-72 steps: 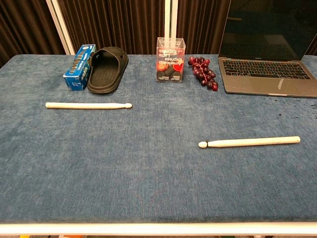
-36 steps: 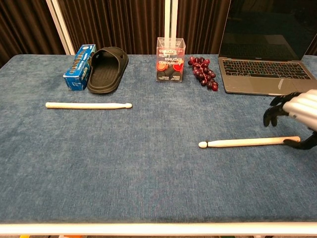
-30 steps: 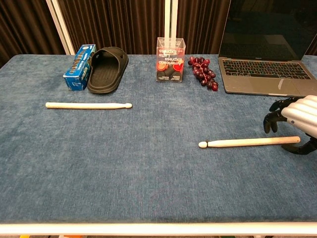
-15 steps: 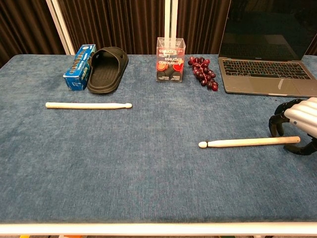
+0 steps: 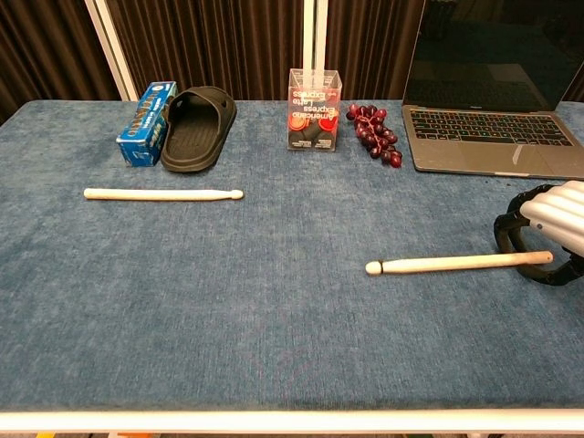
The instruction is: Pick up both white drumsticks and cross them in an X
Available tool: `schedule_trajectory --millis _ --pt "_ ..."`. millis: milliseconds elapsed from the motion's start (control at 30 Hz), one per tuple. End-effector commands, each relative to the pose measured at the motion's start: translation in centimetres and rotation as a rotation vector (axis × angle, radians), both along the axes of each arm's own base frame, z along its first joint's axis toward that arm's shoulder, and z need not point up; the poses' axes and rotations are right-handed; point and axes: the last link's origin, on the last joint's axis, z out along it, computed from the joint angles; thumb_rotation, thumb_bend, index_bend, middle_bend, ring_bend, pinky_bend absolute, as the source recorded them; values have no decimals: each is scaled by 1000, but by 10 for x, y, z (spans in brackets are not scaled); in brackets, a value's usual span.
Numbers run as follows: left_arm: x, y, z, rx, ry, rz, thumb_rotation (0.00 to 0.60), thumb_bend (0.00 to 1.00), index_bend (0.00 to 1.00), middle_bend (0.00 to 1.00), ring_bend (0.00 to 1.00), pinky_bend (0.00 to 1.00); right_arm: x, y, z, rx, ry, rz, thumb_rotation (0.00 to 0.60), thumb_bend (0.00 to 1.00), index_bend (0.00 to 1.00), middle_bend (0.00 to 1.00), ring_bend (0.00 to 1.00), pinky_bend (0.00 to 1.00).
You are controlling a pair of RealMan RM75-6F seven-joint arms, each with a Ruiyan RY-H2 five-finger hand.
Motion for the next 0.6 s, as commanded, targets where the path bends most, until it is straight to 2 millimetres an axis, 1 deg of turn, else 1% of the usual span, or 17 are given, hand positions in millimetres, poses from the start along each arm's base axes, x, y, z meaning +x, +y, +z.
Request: schedule_trajectory --millis 33,133,200,267,333,367,433,500,567,600 --pt "1 2 1 1 3 -6 600 0 176 180 118 135 0 -1 1 -4 -3 2 600 384 576 563 293 256" --pt "5 8 3 -6 -1 -31 600 0 176 180 118 136 2 -1 4 -14 -20 2 600 443 618 595 324 279" --pt "10 16 2 -26 -20 -57 600 0 176 180 117 136 3 -3 9 -27 -40 1 600 519 652 622 351 306" --pt "16 26 -1 -58 -40 -80 600 0 183 180 118 188 5 -6 15 -43 -72 -7 600 590 681 643 371 326" --pt "24 42 -6 -103 -84 -98 600 0 198 181 120 301 8 -10 28 -65 -126 -25 600 641 703 657 381 335" --pt "28 50 -9 -119 -99 -110 600 0 210 189 140 360 9 -12 35 -77 -152 -32 600 651 708 659 382 337" --pt "37 70 -18 -155 -124 -126 600 0 239 233 216 461 13 -20 55 -114 -207 -41 600 675 721 664 388 341" --pt "47 90 -28 -185 -122 -143 600 0 265 256 268 531 16 -28 77 -157 -239 -42 600 686 727 667 391 343" --pt "55 107 -39 -201 -98 -157 600 0 300 281 328 606 19 -35 96 -196 -254 -41 600 687 729 666 390 344" --pt "61 117 -48 -209 -74 -168 600 0 324 306 369 660 21 -38 108 -218 -265 -44 600 687 730 664 390 344"
